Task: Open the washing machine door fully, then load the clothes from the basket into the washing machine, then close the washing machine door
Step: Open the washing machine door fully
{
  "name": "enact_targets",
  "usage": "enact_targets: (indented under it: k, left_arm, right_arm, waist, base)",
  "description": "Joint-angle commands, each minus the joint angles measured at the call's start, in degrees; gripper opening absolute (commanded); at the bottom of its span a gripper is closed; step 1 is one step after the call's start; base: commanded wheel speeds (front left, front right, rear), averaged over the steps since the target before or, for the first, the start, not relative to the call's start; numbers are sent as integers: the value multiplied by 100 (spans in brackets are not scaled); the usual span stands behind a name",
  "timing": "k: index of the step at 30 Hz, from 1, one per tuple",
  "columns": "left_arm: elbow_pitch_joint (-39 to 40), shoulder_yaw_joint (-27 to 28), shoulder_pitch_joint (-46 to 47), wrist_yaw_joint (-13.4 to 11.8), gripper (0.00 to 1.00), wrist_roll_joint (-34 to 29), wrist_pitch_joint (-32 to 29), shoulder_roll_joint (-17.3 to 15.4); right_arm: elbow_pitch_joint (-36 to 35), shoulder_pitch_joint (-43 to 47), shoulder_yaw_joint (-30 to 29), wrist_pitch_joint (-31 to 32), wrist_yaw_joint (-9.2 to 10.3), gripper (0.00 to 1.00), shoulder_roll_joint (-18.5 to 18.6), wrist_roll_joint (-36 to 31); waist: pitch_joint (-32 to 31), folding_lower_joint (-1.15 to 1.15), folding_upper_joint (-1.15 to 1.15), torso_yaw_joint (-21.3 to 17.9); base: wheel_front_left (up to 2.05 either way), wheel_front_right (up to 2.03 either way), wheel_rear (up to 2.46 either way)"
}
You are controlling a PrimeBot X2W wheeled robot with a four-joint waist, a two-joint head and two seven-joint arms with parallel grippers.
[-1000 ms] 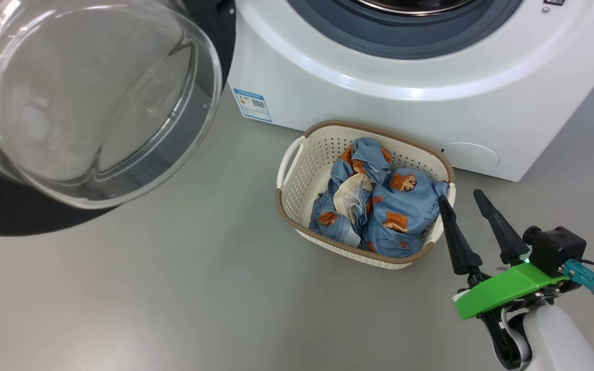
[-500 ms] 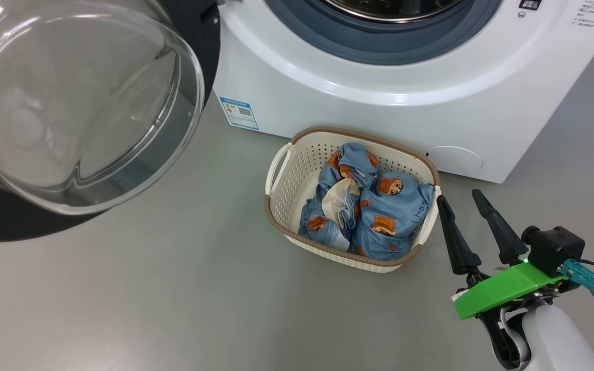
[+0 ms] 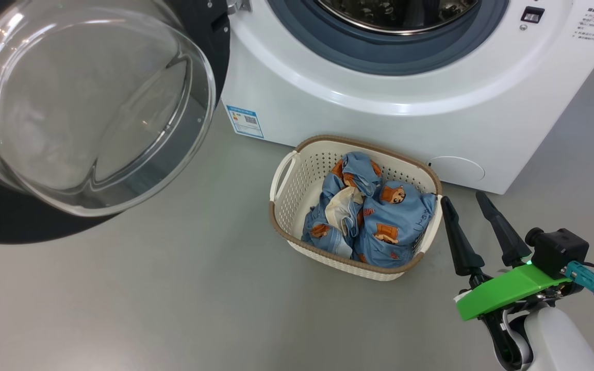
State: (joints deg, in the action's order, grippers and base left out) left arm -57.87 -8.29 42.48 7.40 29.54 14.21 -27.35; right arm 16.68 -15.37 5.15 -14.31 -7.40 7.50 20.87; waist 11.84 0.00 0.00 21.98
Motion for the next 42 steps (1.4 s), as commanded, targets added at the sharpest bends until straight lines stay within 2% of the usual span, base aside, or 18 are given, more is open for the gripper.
enact_targets:
  k: [1, 8, 10, 11, 12, 21, 25, 33, 42]
  left_arm:
    - [178, 147, 14, 2, 0, -7, 71, -366]
    - [780, 263, -456, 5, 1, -9, 77, -266]
    - [980, 326, -649, -5, 39, -25, 77, -225]
    - [1091, 366, -745, -6, 84, -27, 77, -205]
    - [1210, 408, -842, -13, 100, -30, 78, -180]
    - [2496, 870, -1785, -187, 100, -23, 78, 161]
    - [3177, 996, -2257, -359, 100, -90, 78, 371]
    - [4207, 931, -2971, -585, 100, -204, 78, 679]
    - [4698, 782, -3327, -685, 100, -253, 78, 956]
  right_arm:
    - [-126, 41, 134, -69, -9, 100, -53, 23]
    - [-147, 136, 144, -69, -9, 100, -32, 57]
    - [-154, 180, 148, -69, -9, 100, -24, 63]
    - [-156, 198, 155, -69, -9, 100, -19, 66]
    - [-160, 213, 161, -69, -9, 100, -15, 68]
    - [-321, 313, 266, -69, -9, 100, 27, 104]
    - [-364, 357, 317, -69, -9, 100, 50, 113]
    - [-405, 417, 391, -69, -9, 100, 95, 122]
    - [-485, 375, 420, -69, -9, 100, 132, 65]
  waist:
    - [-43, 0, 0, 15]
    - [-246, 0, 0, -19]
    - [-304, 0, 0, -51]
    - [-326, 0, 0, -75]
    - [-347, 0, 0, -100]
    - [-500, 0, 0, -397]
    - [-584, 0, 0, -571]
    - [-720, 0, 0, -980]
    - [-765, 0, 0, -1560]
  base:
    - [0, 0, 0]
    - [0, 0, 0]
    - [0, 0, 0]
    - [0, 0, 0]
    - [0, 0, 0]
    - [0, 0, 0]
    - [0, 0, 0]
    - [0, 0, 0]
    - [0, 0, 0]
